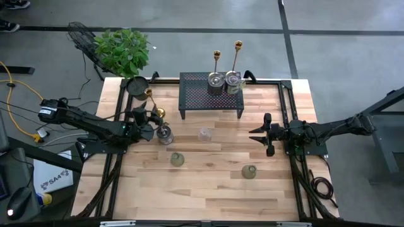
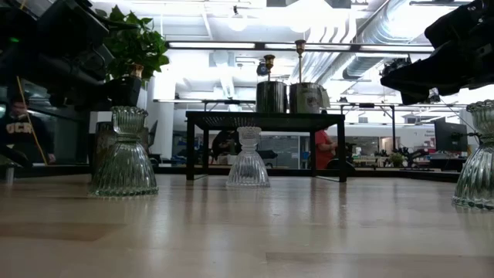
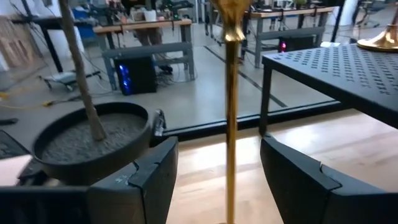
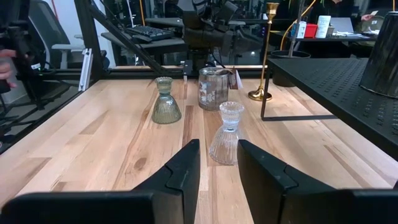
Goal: Pick & Place candle stick holders
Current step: Put the gold candle holder on the shelf aligned with the other gold candle holder
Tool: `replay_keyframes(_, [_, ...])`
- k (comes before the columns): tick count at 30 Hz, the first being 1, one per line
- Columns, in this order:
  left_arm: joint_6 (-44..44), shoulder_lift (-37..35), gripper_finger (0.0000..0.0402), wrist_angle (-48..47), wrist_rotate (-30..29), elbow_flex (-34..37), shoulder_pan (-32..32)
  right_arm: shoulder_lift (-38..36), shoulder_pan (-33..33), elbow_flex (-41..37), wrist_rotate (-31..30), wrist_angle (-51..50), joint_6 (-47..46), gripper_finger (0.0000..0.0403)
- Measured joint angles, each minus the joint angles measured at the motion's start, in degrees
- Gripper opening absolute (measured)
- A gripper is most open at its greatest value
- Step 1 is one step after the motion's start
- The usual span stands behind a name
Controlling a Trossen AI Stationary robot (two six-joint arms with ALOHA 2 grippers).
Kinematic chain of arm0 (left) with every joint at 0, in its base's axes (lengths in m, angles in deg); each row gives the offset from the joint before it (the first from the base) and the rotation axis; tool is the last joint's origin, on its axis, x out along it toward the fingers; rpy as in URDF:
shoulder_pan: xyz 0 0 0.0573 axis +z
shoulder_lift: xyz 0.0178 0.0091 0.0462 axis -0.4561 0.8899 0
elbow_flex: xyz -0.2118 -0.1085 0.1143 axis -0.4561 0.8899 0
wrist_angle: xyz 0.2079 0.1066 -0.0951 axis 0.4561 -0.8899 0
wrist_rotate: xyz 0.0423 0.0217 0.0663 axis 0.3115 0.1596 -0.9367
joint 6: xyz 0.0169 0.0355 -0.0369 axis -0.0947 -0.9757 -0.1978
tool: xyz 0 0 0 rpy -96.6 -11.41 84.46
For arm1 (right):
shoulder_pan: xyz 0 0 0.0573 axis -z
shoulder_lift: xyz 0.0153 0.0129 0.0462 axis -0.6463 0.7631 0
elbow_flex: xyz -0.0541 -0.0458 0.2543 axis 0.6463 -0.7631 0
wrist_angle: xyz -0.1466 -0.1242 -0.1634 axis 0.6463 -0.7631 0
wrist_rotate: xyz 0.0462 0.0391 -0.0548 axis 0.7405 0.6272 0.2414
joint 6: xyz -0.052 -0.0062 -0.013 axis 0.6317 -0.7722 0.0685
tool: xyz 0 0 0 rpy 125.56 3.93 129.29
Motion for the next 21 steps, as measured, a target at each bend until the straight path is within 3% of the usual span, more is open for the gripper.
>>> replay_keyframes(5, [-1.24, 0.0, 0.0221, 0.55, -1.09, 0.0, 1.16, 0.0, 0.01, 0.0, 0.0, 0.0, 0.01, 0.0099])
replay_keyframes(8, [-2.03, 0.04, 0.0221, 2.79, 2.19, 0.0, 4.01, 0.0, 0.01, 0.0, 0.01, 0.0, 0.0, 0.0099])
replay_keyframes(14, [-12.36, 0.79, 0.0221, 13.06, 8.94, 0.0, 9.87, 0.0, 0.02, 0.0, 0.0, -0.02, 0.01, 0.0099])
replay_keyframes(21, [-16.24, 0.98, 0.0218, 16.73, 13.9, 0.0, 12.76, 0.0, 0.02, 0.0, 0.0, -0.02, 0.0, 0.0099])
